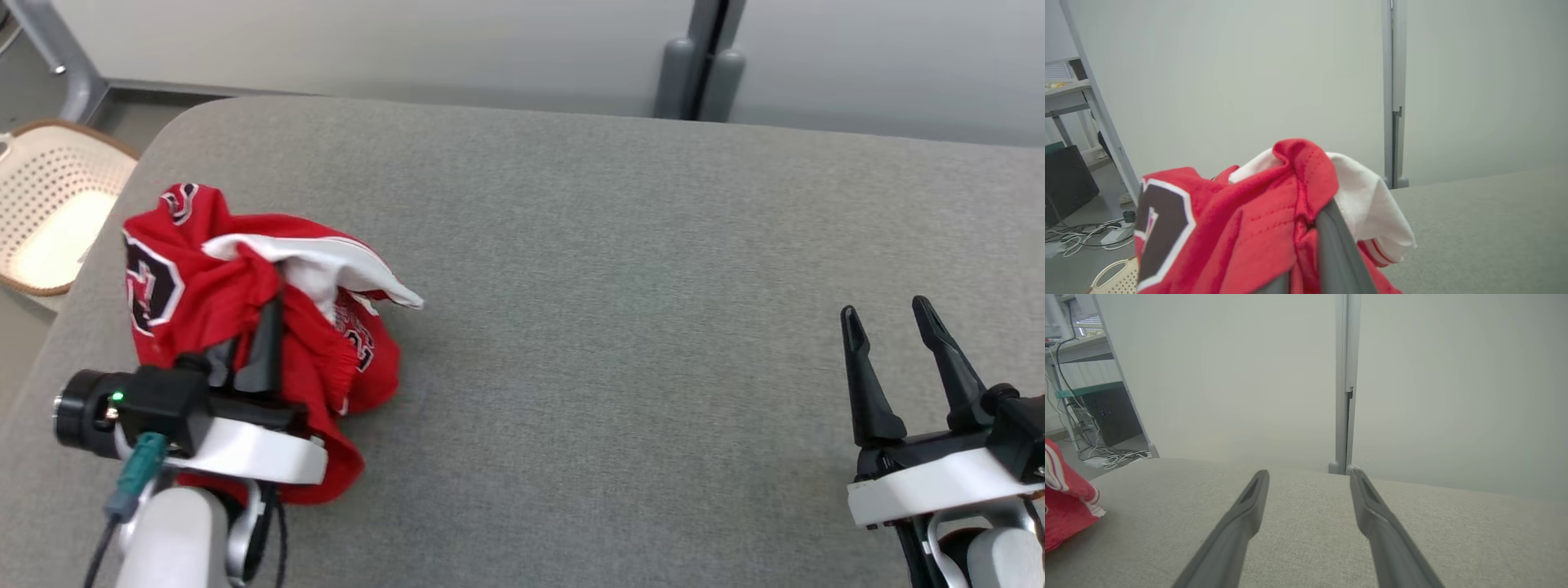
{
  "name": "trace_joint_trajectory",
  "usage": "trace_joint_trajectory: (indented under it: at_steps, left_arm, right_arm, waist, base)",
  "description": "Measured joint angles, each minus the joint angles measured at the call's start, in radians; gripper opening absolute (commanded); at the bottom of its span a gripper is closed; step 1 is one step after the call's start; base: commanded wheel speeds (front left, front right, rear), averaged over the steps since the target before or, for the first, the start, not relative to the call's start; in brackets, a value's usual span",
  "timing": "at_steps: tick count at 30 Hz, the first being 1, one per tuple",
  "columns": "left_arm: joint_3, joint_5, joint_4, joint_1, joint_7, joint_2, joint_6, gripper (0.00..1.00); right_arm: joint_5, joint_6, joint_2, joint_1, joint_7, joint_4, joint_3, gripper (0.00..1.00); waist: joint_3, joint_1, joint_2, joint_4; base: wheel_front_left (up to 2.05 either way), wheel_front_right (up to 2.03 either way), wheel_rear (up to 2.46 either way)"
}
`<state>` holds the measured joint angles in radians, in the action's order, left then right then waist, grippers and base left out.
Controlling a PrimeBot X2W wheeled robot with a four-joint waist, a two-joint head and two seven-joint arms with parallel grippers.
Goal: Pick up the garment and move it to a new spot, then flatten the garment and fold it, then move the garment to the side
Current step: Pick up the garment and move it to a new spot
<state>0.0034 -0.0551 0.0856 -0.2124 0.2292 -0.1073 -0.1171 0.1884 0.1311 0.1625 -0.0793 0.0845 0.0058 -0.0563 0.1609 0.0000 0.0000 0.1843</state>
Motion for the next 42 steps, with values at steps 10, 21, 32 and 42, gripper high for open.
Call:
trace_joint_trajectory:
  at_steps: [10, 21, 32, 42]
  left_arm:
    - [-0.314, -0.068, 0.012, -0.077, -0.052, 0.032, -0.013, 0.0]
    - [-0.587, -0.116, 0.243, -0.304, -0.079, 0.05, -0.013, 0.0]
    - [-0.708, -0.205, 0.374, -0.334, -0.184, -0.008, -0.013, 1.0]
    - [-0.644, -0.263, 0.177, -0.156, -0.082, -0.069, 0.082, 1.0]
  right_arm:
    - [0.007, 0.0, -0.03, -0.03, 0.032, 0.013, 0.008, 1.0]
    - [0.04, 0.0, -0.062, -0.077, 0.104, 0.083, 0.015, 1.0]
    - [0.047, 0.0, -0.075, -0.093, 0.141, 0.137, 0.03, 1.0]
    - [0.026, 0.0, -0.044, -0.062, 0.112, 0.139, 0.038, 1.0]
  waist:
    - [0.003, -0.0001, 0.0, -0.199]
    - [0.129, 0.0, 0.0, -0.427]
    - [0.218, 0.0, 0.0, -0.485]
    - [0.113, 0.0, 0.0, -0.397]
  base:
    - [0.0, 0.0, 0.0]
    - [0.0, 0.0, 0.0]
    - [0.0, 0.0, 0.0]
    - [0.0, 0.0, 0.0]
